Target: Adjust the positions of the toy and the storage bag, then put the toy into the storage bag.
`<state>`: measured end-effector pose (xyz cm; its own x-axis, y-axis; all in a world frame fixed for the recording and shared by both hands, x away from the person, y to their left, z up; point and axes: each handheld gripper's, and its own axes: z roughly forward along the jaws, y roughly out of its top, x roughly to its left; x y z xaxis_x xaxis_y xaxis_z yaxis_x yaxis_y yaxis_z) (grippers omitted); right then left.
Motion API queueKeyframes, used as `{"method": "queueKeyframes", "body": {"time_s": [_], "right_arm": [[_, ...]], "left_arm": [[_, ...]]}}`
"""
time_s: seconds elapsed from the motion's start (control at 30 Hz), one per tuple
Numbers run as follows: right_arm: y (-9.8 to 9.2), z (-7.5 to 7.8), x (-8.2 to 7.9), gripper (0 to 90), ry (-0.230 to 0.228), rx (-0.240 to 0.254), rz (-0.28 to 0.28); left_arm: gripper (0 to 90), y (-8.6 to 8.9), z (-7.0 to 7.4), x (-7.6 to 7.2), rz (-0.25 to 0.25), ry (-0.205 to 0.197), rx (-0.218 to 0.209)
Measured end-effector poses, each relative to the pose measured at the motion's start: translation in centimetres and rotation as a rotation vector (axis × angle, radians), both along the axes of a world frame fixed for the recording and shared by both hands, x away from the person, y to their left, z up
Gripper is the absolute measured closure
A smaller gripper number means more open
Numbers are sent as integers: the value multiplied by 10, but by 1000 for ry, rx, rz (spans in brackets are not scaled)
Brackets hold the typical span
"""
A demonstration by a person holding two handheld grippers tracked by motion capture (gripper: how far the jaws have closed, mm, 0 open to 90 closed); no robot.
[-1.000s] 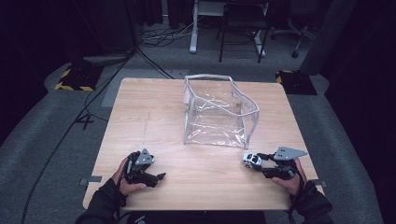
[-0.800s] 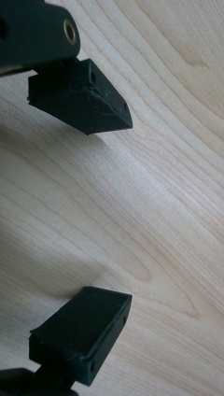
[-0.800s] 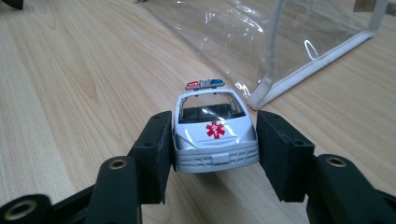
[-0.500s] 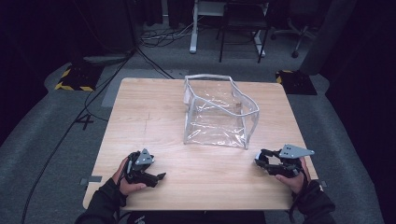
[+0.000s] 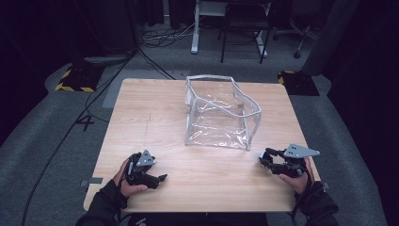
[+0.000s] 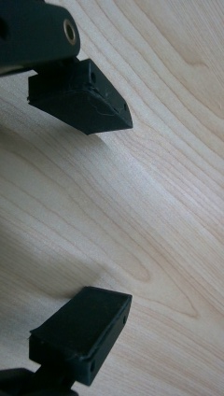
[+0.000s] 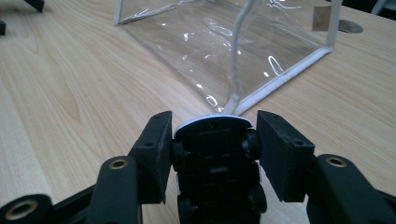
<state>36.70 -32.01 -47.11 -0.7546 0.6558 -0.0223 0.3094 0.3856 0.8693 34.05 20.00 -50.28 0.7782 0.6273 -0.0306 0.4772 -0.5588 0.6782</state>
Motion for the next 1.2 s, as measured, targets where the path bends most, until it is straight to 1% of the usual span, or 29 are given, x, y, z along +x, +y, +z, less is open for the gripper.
{"method": "queueKeyframes", "body": {"time_s": [0.03,0.07,0.1,0.2,0.23,0.27,0.3,0.4,0.47,0.5,0.53,0.57,0.73,0.87,0.97,1.07,1.2], "right_arm": [[-1,0,0,480,-4,-7,-3],[-1,0,0,480,-4,-7,-3],[-2,1,1,481,-5,0,-17],[-3,2,2,481,-9,-6,-25],[-4,3,3,481,-8,5,-39],[-4,3,3,481,-8,5,-39],[-5,4,5,481,-15,10,-51],[-6,5,6,481,-19,9,-57],[-6,6,6,481,-15,12,-68],[-7,6,7,481,-18,10,-78],[-8,7,7,481,-18,6,-76],[-8,7,7,481,-23,12,-86],[-10,9,7,481,-27,9,-101],[-11,11,6,481,-28,18,-108],[-14,11,7,481,-28,15,-119],[-16,13,7,481,-33,18,-129],[-18,16,10,481,-39,36,-142]], "left_arm": [[153,0,0,0,1,0,1],[153,0,0,0,1,0,1],[152,0,0,0,1,-3,1],[152,0,0,0,1,-9,7],[153,0,0,0,1,-6,3],[153,0,0,0,1,-6,3],[153,0,0,0,1,-4,1],[153,0,0,0,1,-3,1],[153,0,0,0,1,-3,1],[153,0,0,0,1,-3,1],[153,0,0,0,0,-8,5],[153,0,0,0,1,-6,3],[153,0,0,0,1,-3,1],[152,0,0,1,1,-8,7],[152,0,0,1,-1,0,2],[152,0,0,1,-3,-5,5],[152,0,0,1,-3,-5,4]]}}
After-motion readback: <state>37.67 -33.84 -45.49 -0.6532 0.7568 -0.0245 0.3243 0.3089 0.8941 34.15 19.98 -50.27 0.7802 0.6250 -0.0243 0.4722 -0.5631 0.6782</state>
